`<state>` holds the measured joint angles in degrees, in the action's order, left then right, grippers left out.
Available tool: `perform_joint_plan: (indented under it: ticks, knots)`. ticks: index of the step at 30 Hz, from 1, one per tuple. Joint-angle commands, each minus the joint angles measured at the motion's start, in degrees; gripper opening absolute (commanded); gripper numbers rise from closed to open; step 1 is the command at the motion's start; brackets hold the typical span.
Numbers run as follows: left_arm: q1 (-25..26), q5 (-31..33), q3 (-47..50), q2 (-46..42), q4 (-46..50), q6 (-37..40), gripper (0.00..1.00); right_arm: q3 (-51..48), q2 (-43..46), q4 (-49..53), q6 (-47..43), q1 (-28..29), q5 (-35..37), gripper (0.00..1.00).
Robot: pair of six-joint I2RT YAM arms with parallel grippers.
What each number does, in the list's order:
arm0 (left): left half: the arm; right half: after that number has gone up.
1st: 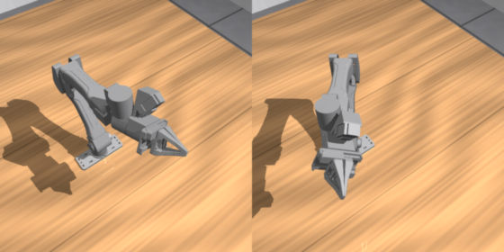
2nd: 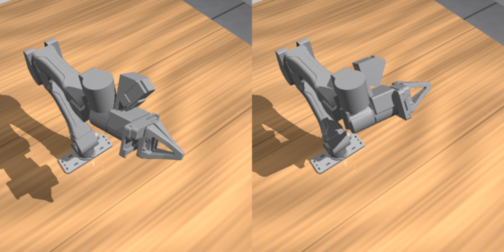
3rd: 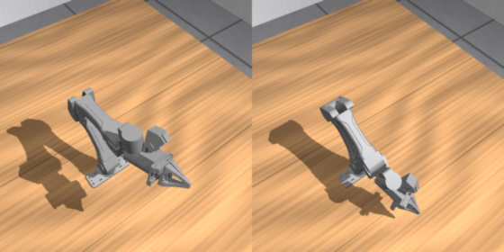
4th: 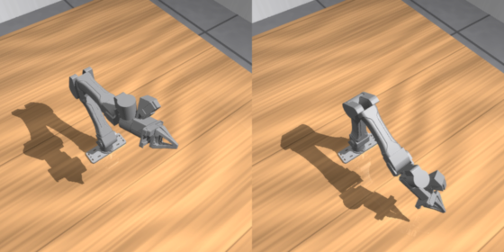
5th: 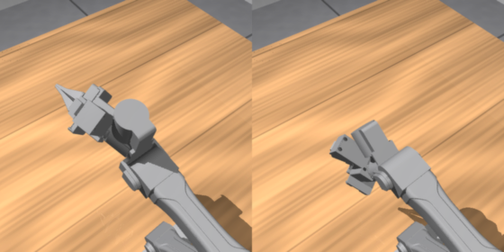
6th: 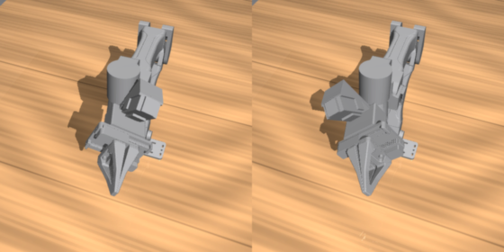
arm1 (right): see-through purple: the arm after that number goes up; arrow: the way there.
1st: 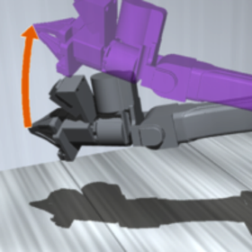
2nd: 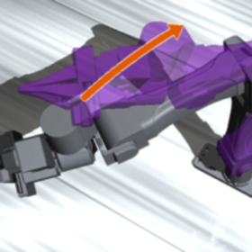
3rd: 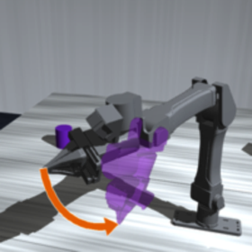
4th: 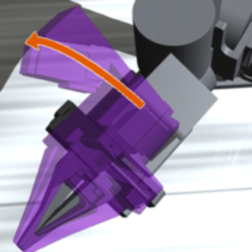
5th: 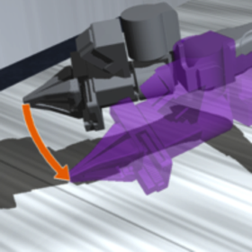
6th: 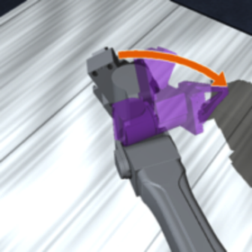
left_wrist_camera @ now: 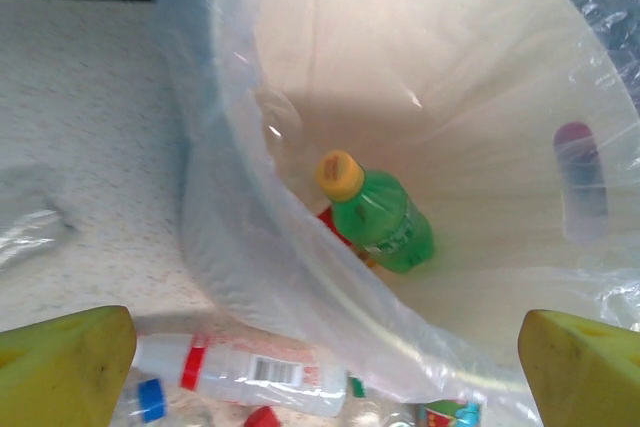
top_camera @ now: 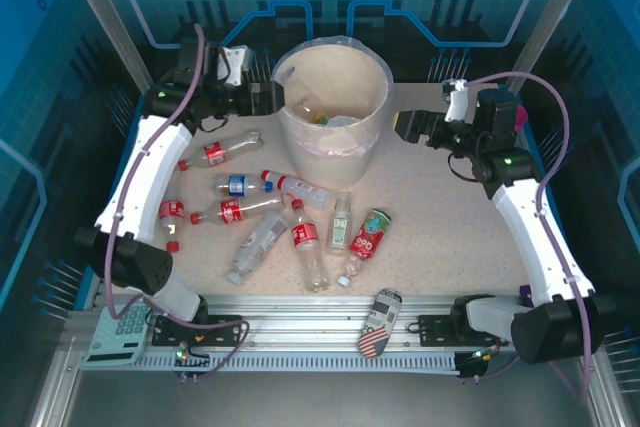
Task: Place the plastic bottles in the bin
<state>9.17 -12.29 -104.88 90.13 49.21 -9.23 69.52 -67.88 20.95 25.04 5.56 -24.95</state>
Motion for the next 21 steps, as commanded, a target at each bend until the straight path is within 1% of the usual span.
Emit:
perform_joint_plan:
  ticks: [1,3,5,8,10,12,13,14,17,21]
  knots:
    - [-4.0,9.2,-0.2,-3.9,7.5,3.4,0.99,-1.3,0.4,-0.5,-0.7,-2.1,0.9,0.95]
    - [-5.2,14.4,4.6,-6.6,8.8,3.3,0.99,-1.1,-0.2,0.4,-1.3,-2.6,1.2,0.95]
    - [-6.0,16.1,11.6,-9.9,8.0,1.4,0.99,-0.2,-1.1,2.7,-2.1,-2.9,2.4,0.95]
    - [-6.1,15.3,22.0,-14.6,6.0,-1.1,0.99,1.9,-2.3,10.1,-3.8,-2.9,5.0,0.95]
    - [-6.1,14.2,27.3,-16.6,4.8,-2.6,0.99,1.8,-2.3,15.8,-5.4,-2.0,7.6,0.95]
    - [-6.1,12.1,32.3,-18.3,3.3,-4.8,0.99,0.2,-1.9,22.0,-6.7,0.7,12.8,0.93]
    - [-6.1,10.8,34.4,-19.0,2.5,-5.5,0.99,-1.7,-0.9,23.2,-6.5,2.2,14.6,0.92]
    - [-6.1,9.9,36.6,-20.0,1.6,-6.3,0.99,-4.8,0.5,23.1,-5.3,4.1,15.9,0.92]
    - [-6.0,9.9,41.0,-21.8,-0.1,-7.2,0.99,-14.0,4.2,19.6,0.3,8.9,16.1,0.89]
    - [-6.1,8.1,44.8,-22.5,-2.9,-8.3,0.99,-25.8,6.0,10.4,11.3,15.7,16.9,0.88]
